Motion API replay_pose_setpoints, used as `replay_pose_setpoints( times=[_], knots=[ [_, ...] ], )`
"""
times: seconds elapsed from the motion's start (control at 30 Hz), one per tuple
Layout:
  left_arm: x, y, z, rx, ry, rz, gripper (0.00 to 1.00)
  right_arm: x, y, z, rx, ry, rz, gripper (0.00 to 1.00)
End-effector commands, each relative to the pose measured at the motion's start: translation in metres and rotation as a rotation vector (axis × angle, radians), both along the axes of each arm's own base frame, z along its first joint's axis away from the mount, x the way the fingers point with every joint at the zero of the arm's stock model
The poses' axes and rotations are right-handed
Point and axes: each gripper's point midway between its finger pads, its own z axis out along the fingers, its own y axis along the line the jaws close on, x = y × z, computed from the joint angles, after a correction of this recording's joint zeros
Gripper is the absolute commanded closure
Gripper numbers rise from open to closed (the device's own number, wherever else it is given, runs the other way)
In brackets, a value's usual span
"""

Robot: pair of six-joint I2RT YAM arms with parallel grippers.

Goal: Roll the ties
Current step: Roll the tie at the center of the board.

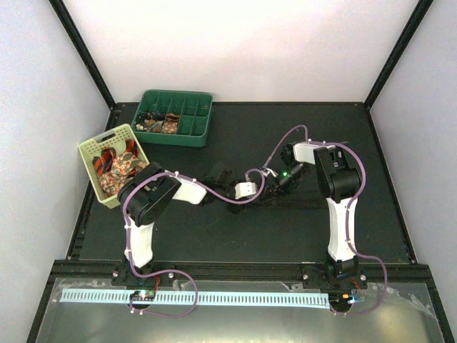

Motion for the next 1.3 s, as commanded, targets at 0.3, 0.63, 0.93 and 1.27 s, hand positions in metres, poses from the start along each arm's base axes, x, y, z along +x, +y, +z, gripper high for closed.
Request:
replay_pose_setpoints(
  times=[0.3,0.63,0.93,1.27],
  knots=[
    [-0.014,0.021,-0.017,0.140,0.017,0.078,0.62,0.019,-0.006,-0.044,-0.108,-0.138,0.075,0.94],
    [-0.018,0.032,-0.037,0.278,0.028,0.137,0.68,0.023,-0.015,0.003,-0.063,-0.131,0.012,0.72],
    [-0.024,0.032,-0.042,0.312,0.031,0.137,0.69,0.006,0.003,0.019,-0.034,-0.097,-0.018,0.61],
    [-0.023,0.032,-0.047,0.336,0.042,0.143,0.69,0.004,0.009,-0.003,-0.129,-0.106,0.031,0.81]
  ],
)
